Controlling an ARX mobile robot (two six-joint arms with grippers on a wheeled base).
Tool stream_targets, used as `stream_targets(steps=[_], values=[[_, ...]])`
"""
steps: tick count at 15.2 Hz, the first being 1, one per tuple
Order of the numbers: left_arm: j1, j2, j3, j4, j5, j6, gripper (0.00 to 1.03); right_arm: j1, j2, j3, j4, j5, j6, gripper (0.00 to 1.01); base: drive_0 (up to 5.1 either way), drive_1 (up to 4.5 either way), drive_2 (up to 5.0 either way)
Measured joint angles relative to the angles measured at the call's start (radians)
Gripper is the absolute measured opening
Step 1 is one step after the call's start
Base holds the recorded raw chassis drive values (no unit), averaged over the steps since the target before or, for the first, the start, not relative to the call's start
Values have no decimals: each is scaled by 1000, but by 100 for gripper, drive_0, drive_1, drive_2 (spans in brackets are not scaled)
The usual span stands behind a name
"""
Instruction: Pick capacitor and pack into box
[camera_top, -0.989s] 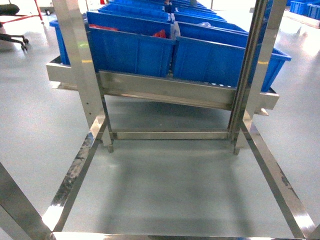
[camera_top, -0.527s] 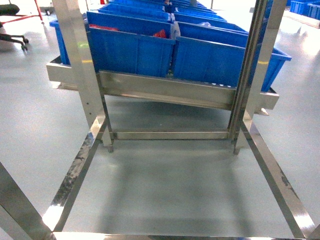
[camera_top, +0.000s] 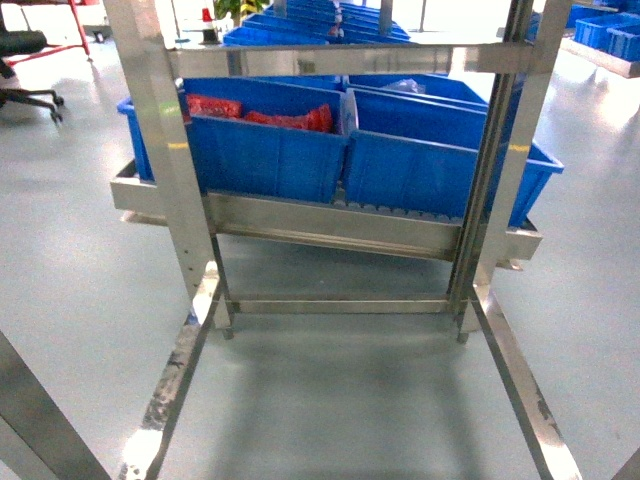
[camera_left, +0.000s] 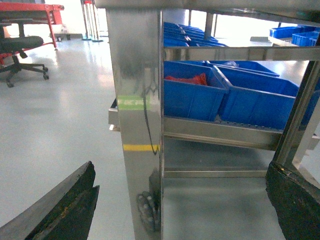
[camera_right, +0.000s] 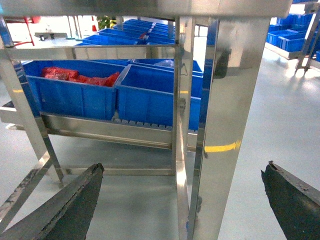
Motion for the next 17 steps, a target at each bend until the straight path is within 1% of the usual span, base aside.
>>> stream_targets(steps=[17], values=[[0,0,0,0,3,-2,98,0,0,0,1,2,2,98,0,0,0]])
